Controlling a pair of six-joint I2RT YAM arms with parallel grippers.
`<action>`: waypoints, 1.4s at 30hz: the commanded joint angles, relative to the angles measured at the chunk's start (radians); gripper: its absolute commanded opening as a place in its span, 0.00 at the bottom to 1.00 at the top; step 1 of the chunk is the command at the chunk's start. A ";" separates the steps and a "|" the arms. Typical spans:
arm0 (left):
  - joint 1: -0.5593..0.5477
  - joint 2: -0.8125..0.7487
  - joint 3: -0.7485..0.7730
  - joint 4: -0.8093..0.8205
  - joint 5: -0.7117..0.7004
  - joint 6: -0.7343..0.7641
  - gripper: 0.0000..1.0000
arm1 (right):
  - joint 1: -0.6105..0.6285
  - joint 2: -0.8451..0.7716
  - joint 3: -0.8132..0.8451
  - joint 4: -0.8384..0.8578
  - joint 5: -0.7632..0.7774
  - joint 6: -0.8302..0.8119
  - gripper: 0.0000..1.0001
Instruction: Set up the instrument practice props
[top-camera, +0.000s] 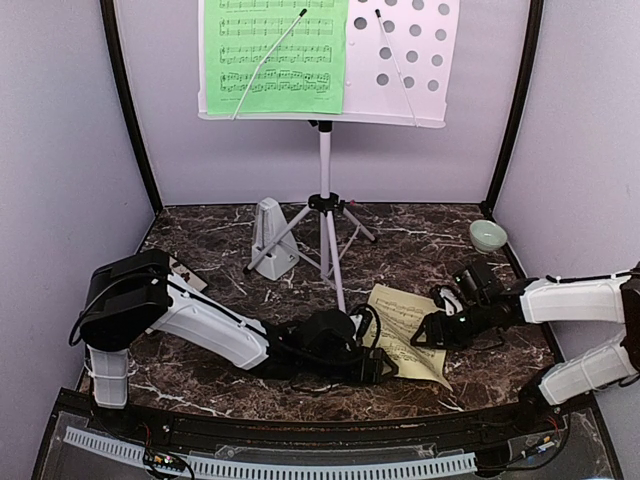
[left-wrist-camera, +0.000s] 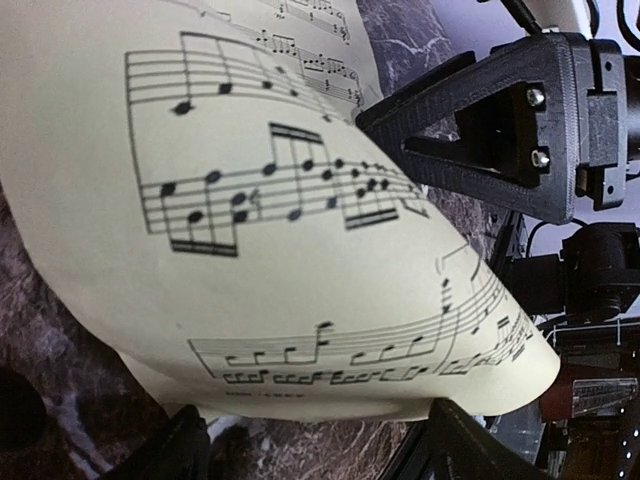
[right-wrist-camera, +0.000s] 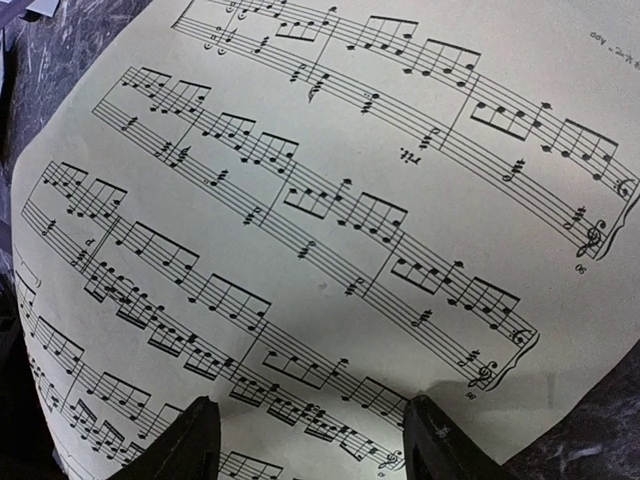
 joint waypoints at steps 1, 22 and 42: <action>0.010 0.005 -0.018 -0.029 -0.021 0.025 0.86 | 0.011 -0.017 -0.051 -0.130 -0.023 0.019 0.64; 0.043 -0.084 -0.229 0.294 -0.108 -0.063 0.99 | 0.054 -0.050 -0.100 -0.085 -0.138 0.058 0.63; -0.040 -0.282 -0.421 0.252 -0.322 -0.260 0.99 | 0.056 0.082 -0.108 0.095 -0.175 0.137 0.64</action>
